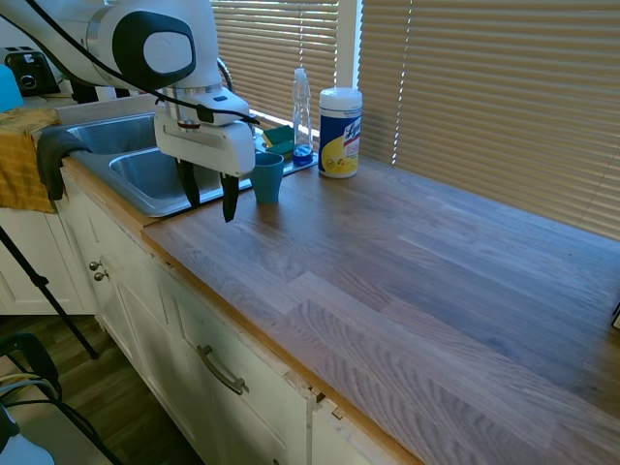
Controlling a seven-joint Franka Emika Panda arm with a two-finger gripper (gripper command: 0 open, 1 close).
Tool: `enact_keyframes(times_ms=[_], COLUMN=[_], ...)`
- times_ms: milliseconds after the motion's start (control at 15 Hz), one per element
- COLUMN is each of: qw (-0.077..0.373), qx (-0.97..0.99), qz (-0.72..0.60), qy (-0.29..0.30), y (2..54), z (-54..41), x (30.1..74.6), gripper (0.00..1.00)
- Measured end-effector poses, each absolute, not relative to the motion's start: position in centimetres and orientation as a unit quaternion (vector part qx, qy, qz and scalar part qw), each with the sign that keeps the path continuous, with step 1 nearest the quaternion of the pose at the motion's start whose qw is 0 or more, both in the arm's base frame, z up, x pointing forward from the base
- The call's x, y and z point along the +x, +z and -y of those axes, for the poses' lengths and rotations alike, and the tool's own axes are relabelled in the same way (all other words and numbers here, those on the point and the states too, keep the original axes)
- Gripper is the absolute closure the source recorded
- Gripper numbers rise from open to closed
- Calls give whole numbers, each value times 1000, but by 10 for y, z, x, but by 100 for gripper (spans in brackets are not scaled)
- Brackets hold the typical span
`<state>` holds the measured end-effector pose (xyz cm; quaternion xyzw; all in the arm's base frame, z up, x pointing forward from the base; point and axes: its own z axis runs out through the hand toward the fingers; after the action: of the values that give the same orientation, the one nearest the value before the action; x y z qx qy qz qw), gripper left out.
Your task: Put the mug in the sink
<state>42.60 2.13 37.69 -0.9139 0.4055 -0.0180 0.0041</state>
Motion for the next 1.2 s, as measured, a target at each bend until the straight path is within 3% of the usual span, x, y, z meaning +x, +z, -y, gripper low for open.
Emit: enact_keyframes(times_ms=[267,600,867,1200], qw=[9,24,41,64], qx=[-914,-910,-900,-883], qz=[-405,-411,-429,-461], qy=[-27,-48,-58,-61], y=[388,445,471,466], z=[-22,-29,-32,-27], x=[433,460,494,551], gripper=[0,0,0,0])
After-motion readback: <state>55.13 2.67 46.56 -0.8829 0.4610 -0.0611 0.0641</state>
